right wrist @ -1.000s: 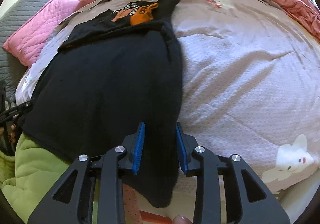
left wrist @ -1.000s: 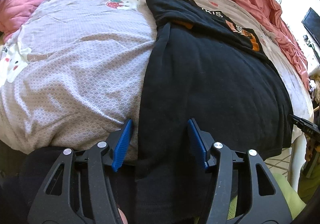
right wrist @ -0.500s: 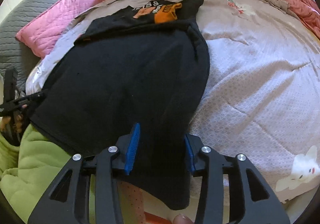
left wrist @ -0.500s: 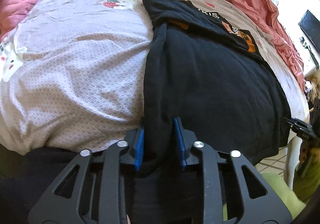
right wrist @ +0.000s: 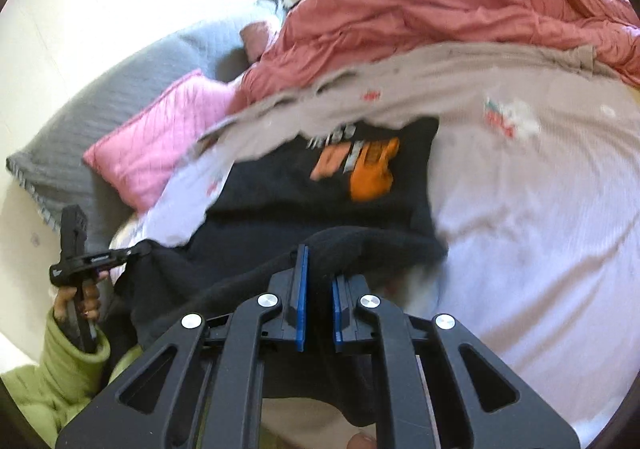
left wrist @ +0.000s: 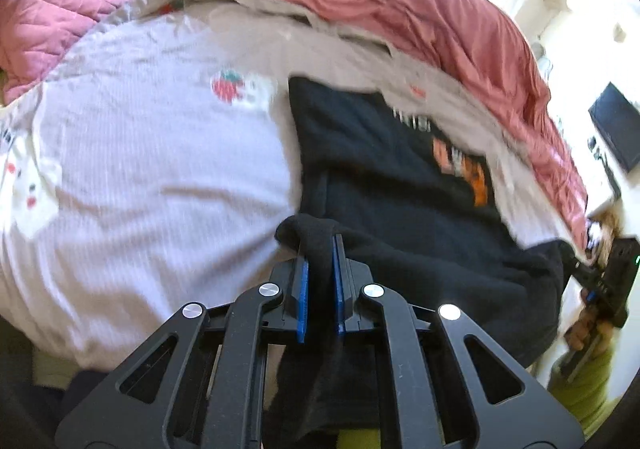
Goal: Fold small clothes
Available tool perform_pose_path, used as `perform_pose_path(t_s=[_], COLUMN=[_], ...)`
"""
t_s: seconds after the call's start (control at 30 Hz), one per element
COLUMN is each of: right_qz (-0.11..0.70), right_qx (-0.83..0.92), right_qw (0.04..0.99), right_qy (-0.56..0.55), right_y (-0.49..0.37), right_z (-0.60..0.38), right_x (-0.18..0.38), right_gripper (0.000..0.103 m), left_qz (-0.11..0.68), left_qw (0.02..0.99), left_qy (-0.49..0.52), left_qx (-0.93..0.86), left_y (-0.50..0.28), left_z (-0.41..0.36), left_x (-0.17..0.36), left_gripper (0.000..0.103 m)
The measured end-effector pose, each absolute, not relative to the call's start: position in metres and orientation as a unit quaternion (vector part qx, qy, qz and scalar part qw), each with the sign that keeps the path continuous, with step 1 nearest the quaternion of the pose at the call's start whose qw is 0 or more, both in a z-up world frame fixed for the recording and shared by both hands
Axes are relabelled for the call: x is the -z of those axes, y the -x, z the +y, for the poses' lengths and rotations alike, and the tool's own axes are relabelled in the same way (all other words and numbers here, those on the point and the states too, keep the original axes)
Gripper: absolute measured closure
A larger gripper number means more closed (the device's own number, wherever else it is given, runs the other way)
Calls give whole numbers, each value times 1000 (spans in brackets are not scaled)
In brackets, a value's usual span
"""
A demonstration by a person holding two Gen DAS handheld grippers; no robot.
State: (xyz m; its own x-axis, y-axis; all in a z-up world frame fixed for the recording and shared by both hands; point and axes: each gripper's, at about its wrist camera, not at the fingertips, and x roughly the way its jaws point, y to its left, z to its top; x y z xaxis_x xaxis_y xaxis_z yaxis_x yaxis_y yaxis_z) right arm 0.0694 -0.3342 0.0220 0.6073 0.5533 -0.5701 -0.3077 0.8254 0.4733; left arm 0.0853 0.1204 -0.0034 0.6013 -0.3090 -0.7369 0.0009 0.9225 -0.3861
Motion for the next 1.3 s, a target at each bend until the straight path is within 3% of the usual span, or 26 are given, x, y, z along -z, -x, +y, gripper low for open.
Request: perform_pose_path(t_s=[0.23, 0.47, 0.63, 0.73, 0.77, 0.8, 0.83, 0.87, 0.93, 0.97, 1.0, 1.17, 1.3], right_qz=[344, 400, 434, 427, 418, 411, 403, 395, 385, 380, 373, 356, 334], right_qx=[-215, -164, -142, -139, -140, -140, -141, -143, -139, -130, -111, -90, -156], right_qw=[897, 889, 876, 882, 887, 891, 896, 902, 910, 914, 920, 930, 927], right_qy=[-174, -151, -156, -146, -137, -131, -121, -102, -73, -54, -33, -18, 61], right_y=[-134, -201, -219, -211, -203, -199, -193, -185, -175, -170, -167, -154, -117], right_z=[-345, -337, -335, -333, -332, -330, -328, -323, -314, -310, -307, -310, -280], right_x=[-32, 6, 36, 31, 25, 21, 17, 12, 7, 6, 5, -4, -9], right_gripper=[94, 94, 91, 81, 78, 76, 69, 60, 51, 36, 30, 29, 29], left_qz=[436, 450, 443, 415, 405, 392, 372, 362, 348, 342, 339, 374, 411], left_qw=[878, 872, 878, 893, 898, 906, 917, 922, 928, 931, 933, 919, 902], left_qy=[194, 191, 180, 175, 173, 162, 146, 140, 135, 129, 123, 121, 129], left_qx=[47, 9, 14, 26, 25, 12, -3, -5, -6, -7, -5, 7, 27], left_y=[-159, -229, -239, -225, -219, -212, -202, -197, -187, -179, -175, -157, -152], left_z=[128, 115, 111, 115, 117, 118, 119, 120, 121, 120, 119, 109, 101], left_x=[-1, 21, 43, 39, 36, 30, 21, 17, 9, 6, 5, 23, 41], left_gripper=[99, 98, 96, 88, 80, 55, 52, 52, 52, 52, 52, 51, 51])
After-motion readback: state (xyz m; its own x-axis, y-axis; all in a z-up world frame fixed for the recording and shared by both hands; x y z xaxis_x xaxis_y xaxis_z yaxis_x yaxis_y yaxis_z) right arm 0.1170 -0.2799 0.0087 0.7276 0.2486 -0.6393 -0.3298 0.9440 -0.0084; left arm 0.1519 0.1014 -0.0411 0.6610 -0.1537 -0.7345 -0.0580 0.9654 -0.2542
